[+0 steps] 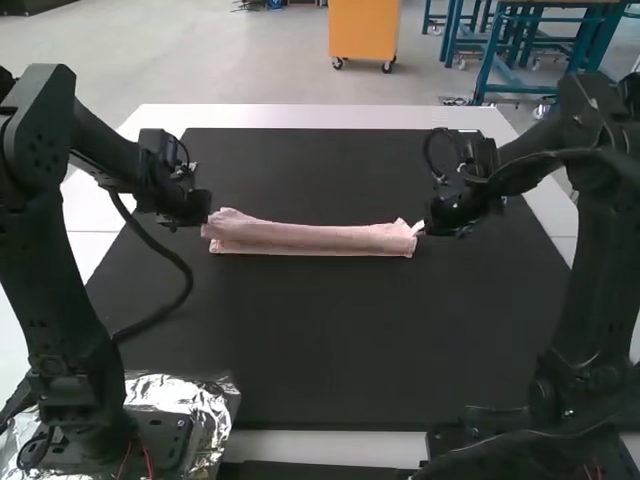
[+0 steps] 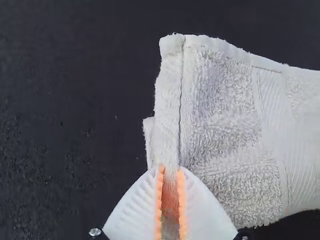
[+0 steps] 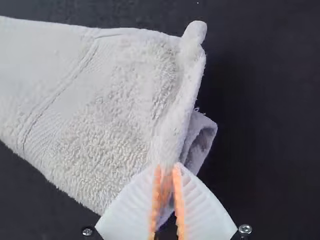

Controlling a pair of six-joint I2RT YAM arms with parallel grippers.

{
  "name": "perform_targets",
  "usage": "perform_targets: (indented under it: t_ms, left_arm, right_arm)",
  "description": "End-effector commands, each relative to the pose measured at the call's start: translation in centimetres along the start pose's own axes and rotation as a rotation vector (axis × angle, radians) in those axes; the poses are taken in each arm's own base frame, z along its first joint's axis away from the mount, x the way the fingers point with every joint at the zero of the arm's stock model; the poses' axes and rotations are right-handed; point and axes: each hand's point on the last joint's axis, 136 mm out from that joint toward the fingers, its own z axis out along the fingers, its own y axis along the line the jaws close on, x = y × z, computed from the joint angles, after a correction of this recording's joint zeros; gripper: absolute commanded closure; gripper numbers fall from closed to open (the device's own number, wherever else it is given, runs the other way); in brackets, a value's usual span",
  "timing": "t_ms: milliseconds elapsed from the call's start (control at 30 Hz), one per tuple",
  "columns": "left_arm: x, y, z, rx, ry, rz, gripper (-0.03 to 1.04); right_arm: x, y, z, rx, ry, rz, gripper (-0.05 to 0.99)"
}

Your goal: Fold the towel.

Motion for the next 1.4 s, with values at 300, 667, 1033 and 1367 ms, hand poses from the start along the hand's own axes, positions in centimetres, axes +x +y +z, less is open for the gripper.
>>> perform_targets:
  t_ms: [300, 667, 1033, 1367]
  left_arm:
    - [-5.5, 3.2, -3.4, -0.041, -0.165, -0.090, 0.03]
    - [-6.6, 3.6, -3.9, -0.023, -0.188, -0.121, 0.04]
    - [-6.4, 4.0, -4.0, -0.025, -0.182, -0.129, 0.04]
    - [-6.1, 3.9, -3.9, -0.021, -0.176, -0.130, 0.04]
  right_arm:
    - [-4.6, 0.2, -2.7, 0.052, -0.113, -0.033, 0.03]
    - [-3.3, 2.0, -0.4, 0.033, -0.061, -0.042, 0.03]
    - [-0.9, 1.8, 1.7, 0.048, -0.017, -0.047, 0.05]
    - [1.4, 2.6, 3.9, 0.027, 0.038, -0.047, 0.32]
